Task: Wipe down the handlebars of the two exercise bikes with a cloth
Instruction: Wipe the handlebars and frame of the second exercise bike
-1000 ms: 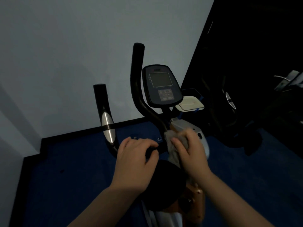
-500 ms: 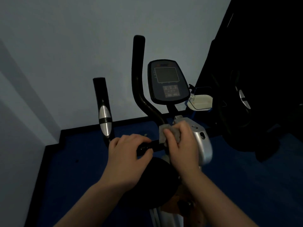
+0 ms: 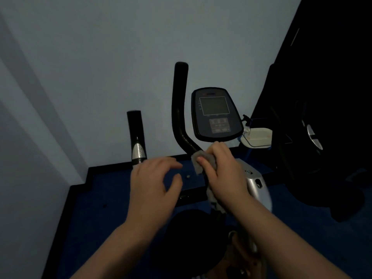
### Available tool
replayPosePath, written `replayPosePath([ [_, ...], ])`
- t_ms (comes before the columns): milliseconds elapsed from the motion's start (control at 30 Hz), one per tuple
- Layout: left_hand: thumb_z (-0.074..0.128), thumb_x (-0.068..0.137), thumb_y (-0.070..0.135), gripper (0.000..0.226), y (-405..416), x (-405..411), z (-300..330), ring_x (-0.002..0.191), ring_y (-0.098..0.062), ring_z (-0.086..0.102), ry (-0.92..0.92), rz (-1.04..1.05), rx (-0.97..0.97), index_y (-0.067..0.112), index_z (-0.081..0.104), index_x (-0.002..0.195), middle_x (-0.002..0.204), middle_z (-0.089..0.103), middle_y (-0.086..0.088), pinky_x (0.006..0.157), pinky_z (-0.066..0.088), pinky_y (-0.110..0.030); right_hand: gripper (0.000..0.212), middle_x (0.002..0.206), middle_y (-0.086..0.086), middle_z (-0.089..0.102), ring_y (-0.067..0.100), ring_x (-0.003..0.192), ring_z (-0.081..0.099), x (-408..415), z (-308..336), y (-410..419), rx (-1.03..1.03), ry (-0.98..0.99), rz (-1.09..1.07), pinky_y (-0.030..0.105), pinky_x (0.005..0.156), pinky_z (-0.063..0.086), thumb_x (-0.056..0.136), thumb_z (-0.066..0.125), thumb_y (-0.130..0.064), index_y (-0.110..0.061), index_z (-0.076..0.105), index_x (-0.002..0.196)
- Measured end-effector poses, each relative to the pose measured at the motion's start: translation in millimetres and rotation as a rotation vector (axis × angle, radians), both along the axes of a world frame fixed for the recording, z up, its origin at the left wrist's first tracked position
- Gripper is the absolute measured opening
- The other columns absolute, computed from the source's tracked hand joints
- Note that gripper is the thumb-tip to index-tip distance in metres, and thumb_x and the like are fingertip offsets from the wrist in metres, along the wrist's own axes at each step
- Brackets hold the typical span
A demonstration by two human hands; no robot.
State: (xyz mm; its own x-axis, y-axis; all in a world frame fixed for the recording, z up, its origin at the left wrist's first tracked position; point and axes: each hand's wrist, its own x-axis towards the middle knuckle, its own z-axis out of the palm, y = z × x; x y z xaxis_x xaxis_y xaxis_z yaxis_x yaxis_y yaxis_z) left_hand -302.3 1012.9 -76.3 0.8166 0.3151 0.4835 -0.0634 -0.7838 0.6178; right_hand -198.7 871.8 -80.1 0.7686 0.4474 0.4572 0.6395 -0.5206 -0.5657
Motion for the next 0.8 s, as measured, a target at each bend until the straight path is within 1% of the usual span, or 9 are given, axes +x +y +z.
replayPosePath([
  [33,0.058,0.082,0.024,0.021,7.1,5.1,5.3,0.106,-0.008,0.057,-0.037,0.020,0.001,0.024,0.069,0.099,0.109,0.065,0.011,0.101,0.039,-0.039,0.016,0.090,-0.008,0.045,0.009,0.074,0.049,-2.7,-2.9,-6.9,0.019,0.021,0.021,0.034,0.062,0.044,0.093,0.054,-0.031,-0.018,0.046,0.086],
  [67,0.059,0.081,0.021,0.022,15.1,10.2,11.4,0.110,-0.013,0.057,-0.067,0.044,0.003,0.020,0.070,0.100,0.113,0.065,0.006,0.099,0.041,-0.045,0.014,0.089,-0.011,0.044,0.006,0.075,0.049,-6.8,-7.7,-15.4,0.037,0.031,0.036,0.032,0.063,0.044,0.092,0.054,-0.030,-0.020,0.046,0.086],
  [133,0.058,0.081,0.019,0.027,33.2,19.0,22.6,0.120,-0.020,0.052,-0.107,0.099,0.029,0.016,0.069,0.106,0.124,0.061,-0.001,0.102,0.039,-0.050,0.014,0.086,-0.015,0.042,0.002,0.076,0.049,-12.5,-15.1,-25.3,0.048,0.005,0.049,0.023,0.062,0.041,0.092,0.055,-0.029,-0.026,0.045,0.083],
  [200,0.056,0.083,0.019,0.036,52.3,28.3,31.4,0.128,-0.024,0.046,-0.108,0.143,0.079,0.013,0.064,0.117,0.135,0.054,-0.005,0.108,0.035,-0.049,0.014,0.087,-0.016,0.040,0.003,0.073,0.047,-4.5,-11.8,-15.7,-0.015,-0.064,0.043,0.023,0.059,0.040,0.092,0.056,-0.028,-0.026,0.044,0.084],
  [267,0.057,0.087,0.019,0.043,64.9,37.9,35.9,0.133,-0.024,0.039,-0.052,0.163,0.112,0.012,0.056,0.129,0.143,0.045,-0.006,0.113,0.029,-0.045,0.013,0.091,-0.009,0.043,0.009,0.073,0.048,11.9,3.2,10.7,-0.075,-0.140,0.041,0.030,0.058,0.044,0.092,0.057,-0.026,-0.020,0.046,0.087],
  [367,0.058,0.089,0.018,0.049,66.6,49.7,33.4,0.138,-0.024,0.032,0.038,0.173,0.132,0.010,0.048,0.137,0.148,0.039,-0.007,0.116,0.023,-0.039,0.014,0.092,-0.003,0.045,0.013,0.074,0.049,31.2,27.2,45.5,-0.121,-0.198,0.072,0.034,0.058,0.044,0.094,0.056,-0.026,-0.016,0.047,0.090],
  [500,0.058,0.088,0.017,0.050,66.1,54.8,26.9,0.133,-0.022,0.034,0.013,0.214,0.153,0.009,0.047,0.136,0.142,0.044,-0.006,0.110,0.026,-0.033,0.017,0.088,-0.010,0.043,0.008,0.075,0.048,24.9,16.3,28.1,-0.054,-0.102,0.099,0.031,0.061,0.044,0.091,0.058,-0.024,-0.024,0.043,0.085],
  [633,0.059,0.086,0.019,0.046,67.5,55.2,25.0,0.131,-0.023,0.038,0.025,0.244,0.205,0.010,0.053,0.131,0.139,0.047,-0.005,0.103,0.034,-0.038,0.022,0.086,-0.016,0.041,0.001,0.078,0.048,21.4,6.1,8.6,-0.048,-0.061,0.174,0.023,0.065,0.044,0.089,0.062,-0.022,-0.028,0.042,0.082],
  [800,0.059,0.085,0.022,0.042,66.5,54.2,22.0,0.133,-0.024,0.037,0.061,0.248,0.271,0.011,0.056,0.125,0.141,0.045,-0.007,0.099,0.038,-0.041,0.017,0.091,-0.001,0.046,0.016,0.077,0.050,51.8,42.5,78.5,-0.047,-0.099,0.162,0.042,0.066,0.048,0.092,0.057,-0.025,-0.015,0.046,0.087],
])
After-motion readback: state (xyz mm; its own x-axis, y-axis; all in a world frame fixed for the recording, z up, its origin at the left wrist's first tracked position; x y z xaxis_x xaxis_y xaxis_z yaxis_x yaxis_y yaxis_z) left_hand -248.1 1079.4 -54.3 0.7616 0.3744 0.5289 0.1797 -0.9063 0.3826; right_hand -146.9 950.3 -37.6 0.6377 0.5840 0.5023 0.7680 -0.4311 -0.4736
